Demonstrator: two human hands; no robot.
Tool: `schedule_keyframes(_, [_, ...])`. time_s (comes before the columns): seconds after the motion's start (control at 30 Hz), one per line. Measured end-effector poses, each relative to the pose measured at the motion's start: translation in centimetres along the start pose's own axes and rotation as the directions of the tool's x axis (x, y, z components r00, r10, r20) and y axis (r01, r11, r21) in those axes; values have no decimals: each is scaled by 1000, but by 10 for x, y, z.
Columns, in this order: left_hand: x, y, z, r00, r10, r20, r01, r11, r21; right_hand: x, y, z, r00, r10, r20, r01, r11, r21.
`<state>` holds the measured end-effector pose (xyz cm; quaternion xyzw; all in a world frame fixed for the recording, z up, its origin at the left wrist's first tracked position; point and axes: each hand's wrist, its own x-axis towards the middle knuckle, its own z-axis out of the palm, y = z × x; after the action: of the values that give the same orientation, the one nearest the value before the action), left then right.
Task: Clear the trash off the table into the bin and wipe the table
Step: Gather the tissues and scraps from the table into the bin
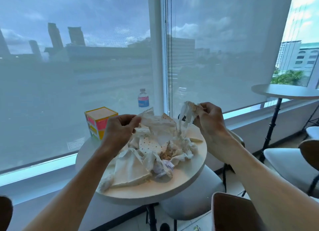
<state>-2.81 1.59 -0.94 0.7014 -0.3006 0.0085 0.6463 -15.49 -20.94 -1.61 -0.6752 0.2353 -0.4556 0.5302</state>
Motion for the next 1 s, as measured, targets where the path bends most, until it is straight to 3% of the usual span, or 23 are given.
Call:
schedule_keyframes(0.17, [-9, 6, 30, 996, 14, 87, -13, 1000, -17, -6, 9, -40, 994, 23, -104, -31, 997, -69])
schedule_keyframes(0.6, [-39, 19, 134, 962, 92, 259, -98, 995, 11, -21, 61, -150, 981, 160, -108, -174, 976, -132])
schedule_keyframes(0.83, [-65, 11, 194, 962, 51, 270, -75, 994, 79, -25, 136, -208, 960, 251, 122, -201, 925, -322])
schedule_keyframes(1.0, [-91, -14, 239, 968, -15, 249, -36, 979, 201, -31, 193, -236, 848, 406, 341, -221, 855, -469])
